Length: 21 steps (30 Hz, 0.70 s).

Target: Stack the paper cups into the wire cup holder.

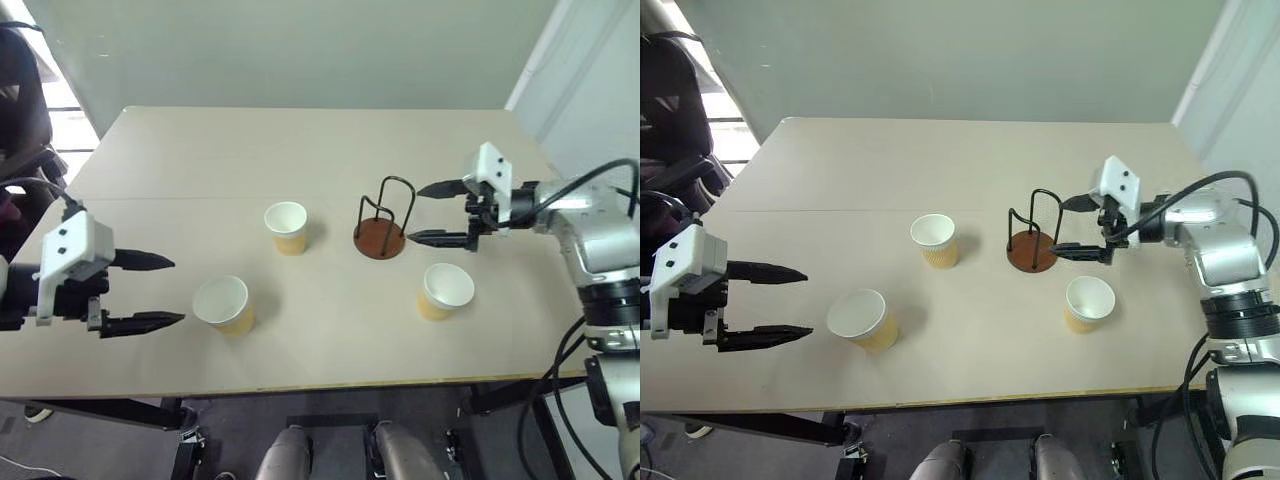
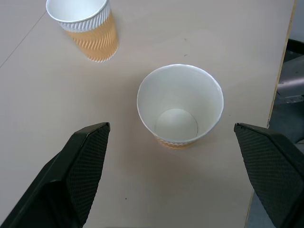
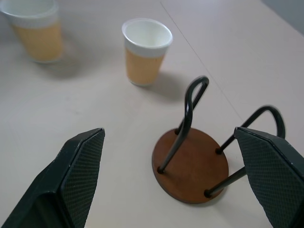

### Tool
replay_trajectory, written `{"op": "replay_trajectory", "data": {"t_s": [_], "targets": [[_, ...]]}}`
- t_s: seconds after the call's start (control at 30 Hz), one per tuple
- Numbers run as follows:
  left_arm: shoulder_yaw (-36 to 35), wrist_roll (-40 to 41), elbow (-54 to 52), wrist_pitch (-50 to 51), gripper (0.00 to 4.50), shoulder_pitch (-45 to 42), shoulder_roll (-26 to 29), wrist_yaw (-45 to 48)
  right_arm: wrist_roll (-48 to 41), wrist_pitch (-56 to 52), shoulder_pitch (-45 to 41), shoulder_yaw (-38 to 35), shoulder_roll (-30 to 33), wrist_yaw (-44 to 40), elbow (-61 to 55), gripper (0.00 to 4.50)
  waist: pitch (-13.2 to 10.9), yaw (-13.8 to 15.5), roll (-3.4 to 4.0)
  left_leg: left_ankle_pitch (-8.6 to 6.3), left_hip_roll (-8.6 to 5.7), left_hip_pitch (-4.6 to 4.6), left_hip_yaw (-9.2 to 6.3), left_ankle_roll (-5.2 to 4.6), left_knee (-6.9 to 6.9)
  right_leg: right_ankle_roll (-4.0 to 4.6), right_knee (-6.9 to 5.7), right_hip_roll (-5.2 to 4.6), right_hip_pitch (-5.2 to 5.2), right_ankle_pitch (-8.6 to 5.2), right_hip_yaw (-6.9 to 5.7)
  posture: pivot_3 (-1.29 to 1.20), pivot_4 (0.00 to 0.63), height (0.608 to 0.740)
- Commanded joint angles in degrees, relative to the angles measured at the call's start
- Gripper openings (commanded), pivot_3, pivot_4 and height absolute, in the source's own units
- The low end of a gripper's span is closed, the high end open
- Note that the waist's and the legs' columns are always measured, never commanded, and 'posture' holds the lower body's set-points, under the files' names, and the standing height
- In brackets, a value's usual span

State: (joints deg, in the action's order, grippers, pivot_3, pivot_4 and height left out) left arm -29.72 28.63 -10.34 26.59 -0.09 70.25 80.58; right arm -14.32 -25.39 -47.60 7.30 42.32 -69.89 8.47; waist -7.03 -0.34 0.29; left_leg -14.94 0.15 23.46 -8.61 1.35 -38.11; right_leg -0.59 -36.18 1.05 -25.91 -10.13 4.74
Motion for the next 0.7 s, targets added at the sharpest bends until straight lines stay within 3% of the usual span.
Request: {"op": "replay_trajectory", "data": {"t_s": [0.03,0.57,0.7], "targets": [[-3.38,0.57,-1.68,0.30,4.49,0.40,-0.18,-0.56,0.31,-1.71,-1.64,-0.30,-0.66,1.85,-1.60,4.46,0.00,0.06,0.00,0.00,0.00,0.00,0.00,0.00,0.00,0.00,0.00,0.00,0.00,0.00,0.00,0.00,0.150,0.740],[-4.49,1.05,-3.29,1.39,4.49,1.73,-0.41,-1.83,8.00,-3.84,-2.96,4.91,-9.46,12.11,1.67,4.46,0.00,0.06,0.00,0.00,0.01,0.01,-0.02,0.01,0.02,0.06,-0.07,0.00,-0.08,0.01,-0.01,0.00,0.150,0.740],[-5.34,0.96,-3.66,1.71,4.50,2.54,-0.31,-1.81,8.46,-3.41,-3.38,4.57,-10.28,12.94,2.85,3.57,0.00,0.04,0.00,-0.02,0.01,0.03,-0.02,0.04,0.04,0.07,-0.06,0.00,-0.10,0.01,-0.01,0.00,0.150,0.740]]}}
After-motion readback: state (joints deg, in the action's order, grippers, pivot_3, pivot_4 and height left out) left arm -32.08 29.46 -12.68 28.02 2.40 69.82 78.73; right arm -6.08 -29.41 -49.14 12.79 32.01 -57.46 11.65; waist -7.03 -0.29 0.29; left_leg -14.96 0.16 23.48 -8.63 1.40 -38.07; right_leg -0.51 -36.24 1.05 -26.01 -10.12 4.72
